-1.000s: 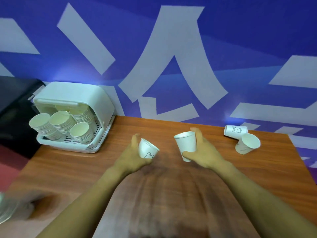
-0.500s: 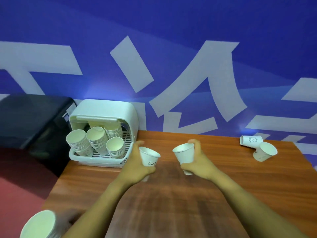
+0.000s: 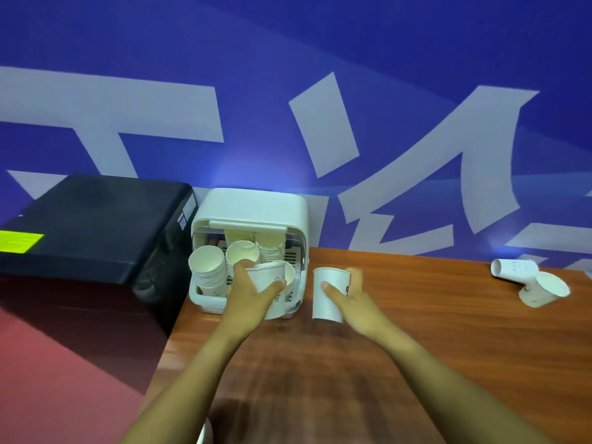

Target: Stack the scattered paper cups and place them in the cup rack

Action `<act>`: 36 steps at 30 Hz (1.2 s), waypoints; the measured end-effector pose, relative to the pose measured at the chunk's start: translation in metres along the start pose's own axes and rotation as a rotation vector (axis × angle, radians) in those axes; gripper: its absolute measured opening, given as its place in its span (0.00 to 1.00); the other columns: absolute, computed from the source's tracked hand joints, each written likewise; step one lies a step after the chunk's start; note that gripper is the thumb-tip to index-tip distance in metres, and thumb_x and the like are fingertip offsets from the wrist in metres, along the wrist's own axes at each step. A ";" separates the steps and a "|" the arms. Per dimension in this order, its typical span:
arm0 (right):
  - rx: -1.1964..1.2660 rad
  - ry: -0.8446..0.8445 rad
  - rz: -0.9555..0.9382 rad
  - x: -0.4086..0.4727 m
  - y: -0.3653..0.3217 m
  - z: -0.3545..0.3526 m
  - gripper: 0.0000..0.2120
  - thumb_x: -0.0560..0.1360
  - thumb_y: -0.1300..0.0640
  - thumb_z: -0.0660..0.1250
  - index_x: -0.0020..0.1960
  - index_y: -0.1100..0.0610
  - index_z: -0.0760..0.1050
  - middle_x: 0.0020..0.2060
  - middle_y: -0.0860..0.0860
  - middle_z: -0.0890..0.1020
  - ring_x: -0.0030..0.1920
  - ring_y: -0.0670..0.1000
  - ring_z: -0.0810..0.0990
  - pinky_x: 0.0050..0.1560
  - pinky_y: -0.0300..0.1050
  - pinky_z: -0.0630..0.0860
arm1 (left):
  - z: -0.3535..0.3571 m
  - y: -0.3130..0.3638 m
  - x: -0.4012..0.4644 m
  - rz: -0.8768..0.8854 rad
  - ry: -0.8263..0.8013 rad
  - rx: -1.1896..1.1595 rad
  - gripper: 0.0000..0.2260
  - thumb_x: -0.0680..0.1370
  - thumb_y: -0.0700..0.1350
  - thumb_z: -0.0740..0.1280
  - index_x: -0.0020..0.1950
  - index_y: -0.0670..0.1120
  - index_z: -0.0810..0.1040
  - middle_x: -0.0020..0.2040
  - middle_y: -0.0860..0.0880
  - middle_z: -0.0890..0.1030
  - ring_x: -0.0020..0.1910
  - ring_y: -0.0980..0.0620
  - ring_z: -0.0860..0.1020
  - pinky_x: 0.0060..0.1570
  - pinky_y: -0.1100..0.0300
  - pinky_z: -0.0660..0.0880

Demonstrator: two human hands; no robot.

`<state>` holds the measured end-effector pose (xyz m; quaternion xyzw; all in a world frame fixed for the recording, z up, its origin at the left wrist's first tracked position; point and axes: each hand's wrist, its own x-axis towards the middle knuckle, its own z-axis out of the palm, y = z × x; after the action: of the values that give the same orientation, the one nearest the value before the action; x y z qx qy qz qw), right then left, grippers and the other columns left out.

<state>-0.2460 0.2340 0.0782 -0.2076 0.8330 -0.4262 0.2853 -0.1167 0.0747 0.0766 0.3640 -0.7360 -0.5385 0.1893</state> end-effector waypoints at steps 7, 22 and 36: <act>-0.088 0.017 -0.003 0.015 -0.010 -0.007 0.22 0.75 0.51 0.66 0.62 0.50 0.56 0.50 0.51 0.77 0.49 0.55 0.79 0.51 0.52 0.76 | -0.004 0.004 0.031 0.075 0.027 0.075 0.36 0.64 0.46 0.76 0.68 0.46 0.64 0.62 0.47 0.70 0.58 0.49 0.71 0.57 0.54 0.71; -0.113 0.018 -0.048 0.061 0.005 -0.011 0.37 0.66 0.59 0.73 0.71 0.52 0.61 0.61 0.49 0.74 0.59 0.50 0.74 0.59 0.44 0.71 | 0.025 -0.021 0.067 0.134 0.008 0.158 0.36 0.66 0.46 0.76 0.70 0.48 0.64 0.62 0.51 0.69 0.60 0.54 0.69 0.62 0.57 0.69; -0.011 0.052 -0.246 0.061 -0.023 0.016 0.33 0.65 0.59 0.75 0.63 0.46 0.61 0.58 0.46 0.71 0.57 0.46 0.72 0.47 0.28 0.68 | 0.003 -0.035 0.054 0.185 -0.133 0.366 0.38 0.69 0.45 0.74 0.75 0.51 0.59 0.68 0.52 0.68 0.68 0.53 0.66 0.63 0.61 0.65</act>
<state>-0.2789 0.1755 0.0713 -0.2986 0.8106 -0.4587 0.2083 -0.1427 0.0314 0.0371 0.2871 -0.8626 -0.3989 0.1197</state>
